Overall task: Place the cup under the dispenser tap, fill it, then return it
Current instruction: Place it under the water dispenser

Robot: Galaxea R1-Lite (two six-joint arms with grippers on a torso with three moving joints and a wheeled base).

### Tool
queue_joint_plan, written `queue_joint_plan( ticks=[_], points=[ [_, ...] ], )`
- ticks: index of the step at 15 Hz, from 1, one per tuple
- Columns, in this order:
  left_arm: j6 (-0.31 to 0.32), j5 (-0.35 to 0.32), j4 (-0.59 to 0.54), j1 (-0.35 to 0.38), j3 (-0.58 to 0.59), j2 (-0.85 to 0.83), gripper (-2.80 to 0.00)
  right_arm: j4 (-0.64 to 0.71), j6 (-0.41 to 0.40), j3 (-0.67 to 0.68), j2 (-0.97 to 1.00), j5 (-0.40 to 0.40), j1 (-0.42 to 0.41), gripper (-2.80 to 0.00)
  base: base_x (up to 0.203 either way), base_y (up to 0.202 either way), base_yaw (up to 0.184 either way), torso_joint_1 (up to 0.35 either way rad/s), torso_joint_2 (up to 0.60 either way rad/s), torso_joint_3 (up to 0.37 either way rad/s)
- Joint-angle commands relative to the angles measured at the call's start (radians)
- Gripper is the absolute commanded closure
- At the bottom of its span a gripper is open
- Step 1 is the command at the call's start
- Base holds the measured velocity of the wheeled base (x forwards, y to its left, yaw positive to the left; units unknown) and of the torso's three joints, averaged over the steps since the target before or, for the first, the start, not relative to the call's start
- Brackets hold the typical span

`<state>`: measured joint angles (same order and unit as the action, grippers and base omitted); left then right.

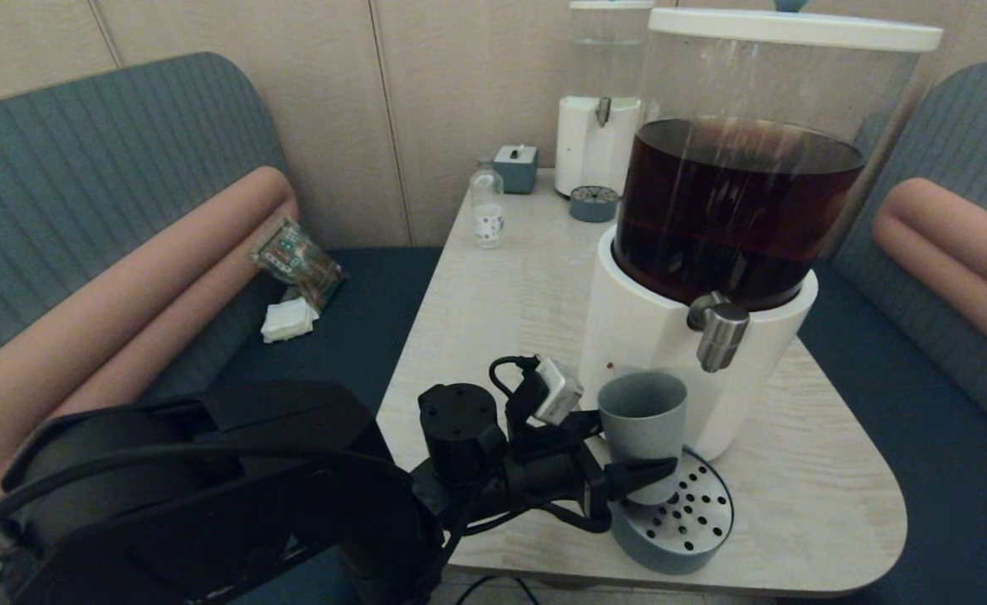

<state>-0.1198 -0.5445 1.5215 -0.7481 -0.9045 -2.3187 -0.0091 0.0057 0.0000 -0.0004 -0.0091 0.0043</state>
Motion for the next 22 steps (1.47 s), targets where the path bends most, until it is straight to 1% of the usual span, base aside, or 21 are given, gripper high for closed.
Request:
queue_joint_plan(
  ticks=[1, 5, 11, 22],
  points=[
    [-0.001, -0.003, 0.009, -0.006, -0.009, -0.005, 0.00, 0.000, 0.000, 0.000, -0.001, 0.000, 0.000, 0.00, 0.000, 0.000, 0.000, 0.000, 0.00, 0.000],
    [-0.007, -0.003, 0.009, -0.019, -0.036, -0.013, 0.00, 0.000, 0.000, 0.000, -0.001, 0.000, 0.000, 0.00, 0.000, 0.000, 0.000, 0.000, 0.00, 0.000],
    [-0.009, -0.003, 0.009, -0.019, -0.060, -0.044, 0.00, 0.000, 0.000, 0.000, -0.001, 0.000, 0.000, 0.00, 0.000, 0.000, 0.000, 0.000, 0.00, 0.000],
    [-0.007, -0.003, 0.009, -0.025, -0.060, -0.064, 0.00, 0.000, 0.000, 0.000, -0.001, 0.000, 0.000, 0.00, 0.000, 0.000, 0.000, 0.000, 0.00, 0.000]
  ],
)
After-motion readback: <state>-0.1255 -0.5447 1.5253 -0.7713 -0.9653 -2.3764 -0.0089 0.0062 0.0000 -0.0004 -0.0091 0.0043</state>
